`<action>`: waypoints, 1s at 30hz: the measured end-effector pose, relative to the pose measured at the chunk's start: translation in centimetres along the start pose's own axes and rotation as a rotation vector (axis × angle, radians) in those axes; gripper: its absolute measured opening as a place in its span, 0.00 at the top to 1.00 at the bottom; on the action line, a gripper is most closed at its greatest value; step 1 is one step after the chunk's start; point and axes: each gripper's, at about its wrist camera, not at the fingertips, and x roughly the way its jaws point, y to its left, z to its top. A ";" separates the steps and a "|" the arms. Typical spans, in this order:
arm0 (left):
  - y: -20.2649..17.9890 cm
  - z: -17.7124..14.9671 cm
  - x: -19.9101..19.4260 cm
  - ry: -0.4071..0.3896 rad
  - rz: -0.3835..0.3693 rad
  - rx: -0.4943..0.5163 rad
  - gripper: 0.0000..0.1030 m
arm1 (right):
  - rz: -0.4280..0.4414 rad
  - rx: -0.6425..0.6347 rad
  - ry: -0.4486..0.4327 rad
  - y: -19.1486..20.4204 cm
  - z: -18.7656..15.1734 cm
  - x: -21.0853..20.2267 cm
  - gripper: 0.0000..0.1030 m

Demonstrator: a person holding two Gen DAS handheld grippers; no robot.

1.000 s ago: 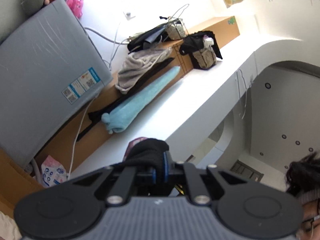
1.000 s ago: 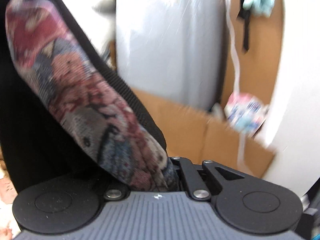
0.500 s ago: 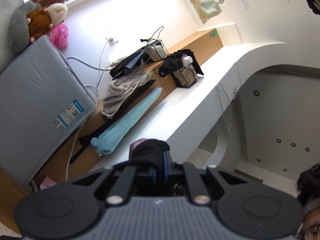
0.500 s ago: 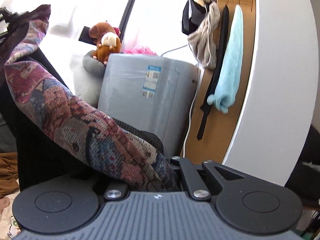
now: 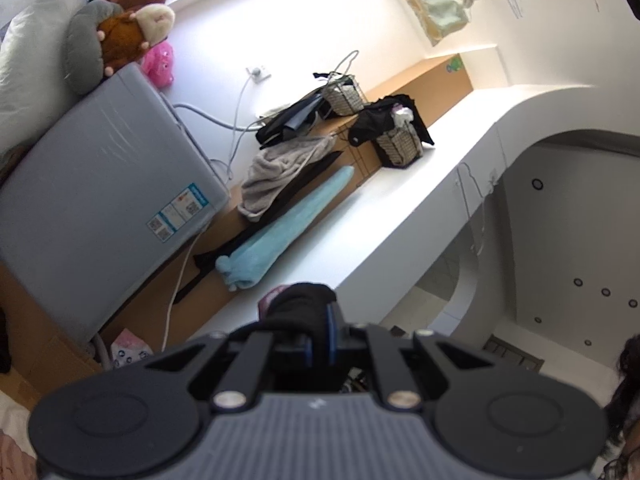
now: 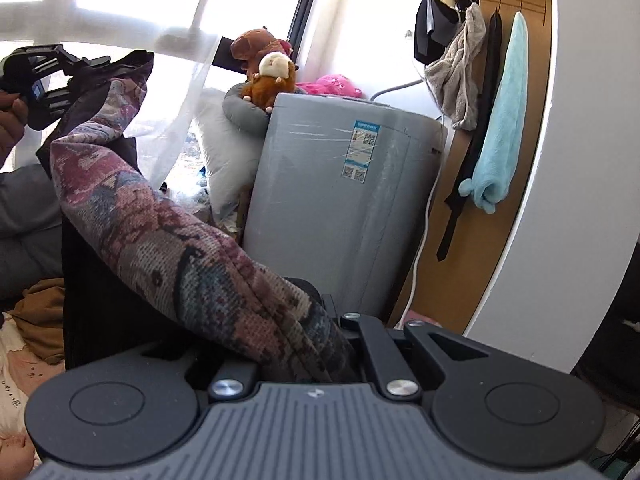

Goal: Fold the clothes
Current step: 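Lift the black shorts high with the left gripper, shaking them out, then lay the black shorts flat on the duvet with the left gripper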

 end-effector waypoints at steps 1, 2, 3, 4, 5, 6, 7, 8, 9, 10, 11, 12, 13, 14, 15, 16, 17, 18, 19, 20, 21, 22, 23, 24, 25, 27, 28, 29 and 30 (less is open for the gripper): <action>0.5 0.1 -0.1 0.003 0.007 0.005 0.93 | 0.020 -0.003 0.007 0.5 -0.1 0.0 0.96; 1.3 0.1 -0.1 0.007 0.023 0.010 0.93 | 0.043 -0.008 0.016 1.0 -0.2 0.0 0.96; 2.1 0.1 -0.1 0.009 0.039 0.006 0.93 | 0.057 -0.012 0.024 1.5 -0.4 0.1 0.96; 2.9 0.0 -0.2 0.013 0.050 0.000 0.93 | 0.077 -0.019 0.038 2.1 -0.6 0.6 0.96; 4.3 -0.1 -0.2 0.021 0.075 -0.005 0.93 | 0.098 -0.026 0.053 2.7 -0.9 1.1 0.96; 5.6 -0.4 -0.3 0.031 0.102 0.001 0.92 | 0.118 -0.033 0.067 3.3 -1.2 1.6 0.96; 6.9 -0.6 -0.4 0.042 0.129 0.007 0.92 | 0.136 -0.040 0.083 3.8 -1.5 2.2 0.96; 8.4 -0.9 -0.5 0.052 0.161 0.006 0.92 | 0.151 -0.045 0.102 4.3 -2.0 3.1 0.96; 9.9 -1.3 -0.6 0.060 0.193 -0.004 0.92 | 0.167 -0.050 0.124 4.7 -2.5 4.4 0.96; 11.1 -1.6 -0.8 0.064 0.218 -0.019 0.92 | 0.187 -0.056 0.154 5.2 -3.4 6.1 0.96; 13.2 -2.2 -1.3 0.067 0.258 -0.042 0.92 | 0.204 -0.059 0.181 5.6 -4.1 7.7 0.96; 15.2 -2.7 -1.7 0.071 0.295 -0.064 0.92 | 0.215 -0.058 0.203 5.9 -4.8 9.0 0.96; 16.3 -3.0 -2.1 0.074 0.316 -0.072 0.92 | 0.226 -0.060 0.228 6.3 -5.6 10.6 0.96; 18.3 -3.6 -2.6 0.081 0.350 -0.089 0.92 | 0.235 -0.065 0.252 6.7 -6.4 12.4 0.96; 20.2 -4.1 -3.1 0.088 0.384 -0.105 0.92 | 0.238 -0.070 0.266 7.0 -6.9 13.5 0.96; 21.7 -4.6 -3.5 0.097 0.415 -0.113 0.92 | 0.244 -0.074 0.287 7.5 -7.8 15.4 0.96; 23.1 -5.1 -3.9 0.107 0.446 -0.121 0.92 | 0.253 -0.075 0.307 8.0 -8.6 17.2 0.96; 24.5 -5.5 -4.2 0.116 0.475 -0.129 0.92 | 0.259 -0.076 0.321 8.5 -9.2 18.7 0.96; 25.5 -5.9 -4.5 0.123 0.493 -0.137 0.92 | 0.263 -0.081 0.333 8.9 -9.7 20.1 0.96; 26.8 -6.3 -4.9 0.130 0.516 -0.150 0.92 | 0.269 -0.089 0.344 9.4 -10.2 21.5 0.96; 28.7 -7.0 -5.6 0.138 0.552 -0.172 0.92 | 0.275 -0.096 0.353 9.9 -10.6 22.7 0.96; 29.5 -7.3 -6.0 0.141 0.567 -0.182 0.92 | 0.282 -0.102 0.364 10.3 -11.1 23.9 0.96; 30.7 -7.7 -6.5 0.147 0.591 -0.197 0.92 | 0.290 -0.108 0.375 10.8 -11.6 25.2 0.96; 32.1 -8.2 -7.1 0.154 0.618 -0.209 0.92 | 0.295 -0.110 0.380 11.1 -11.9 25.9 0.96; 32.7 -8.4 -7.4 0.159 0.632 -0.212 0.92 | 0.301 -0.115 0.387 11.6 -12.3 26.9 0.96; 34.6 -8.9 -8.3 0.173 0.669 -0.225 0.92 | 0.314 -0.124 0.401 12.6 -13.1 28.9 0.96; 35.0 -9.0 -8.5 0.177 0.677 -0.224 0.92 | 0.319 -0.130 0.408 13.1 -13.5 29.8 0.96; 35.8 -9.1 -9.0 0.183 0.689 -0.222 0.92 | 0.323 -0.136 0.414 13.6 -13.9 30.7 0.96; 36.6 -9.2 -9.6 0.187 0.705 -0.221 0.92 | 0.325 -0.144 0.421 14.0 -14.4 31.3 0.96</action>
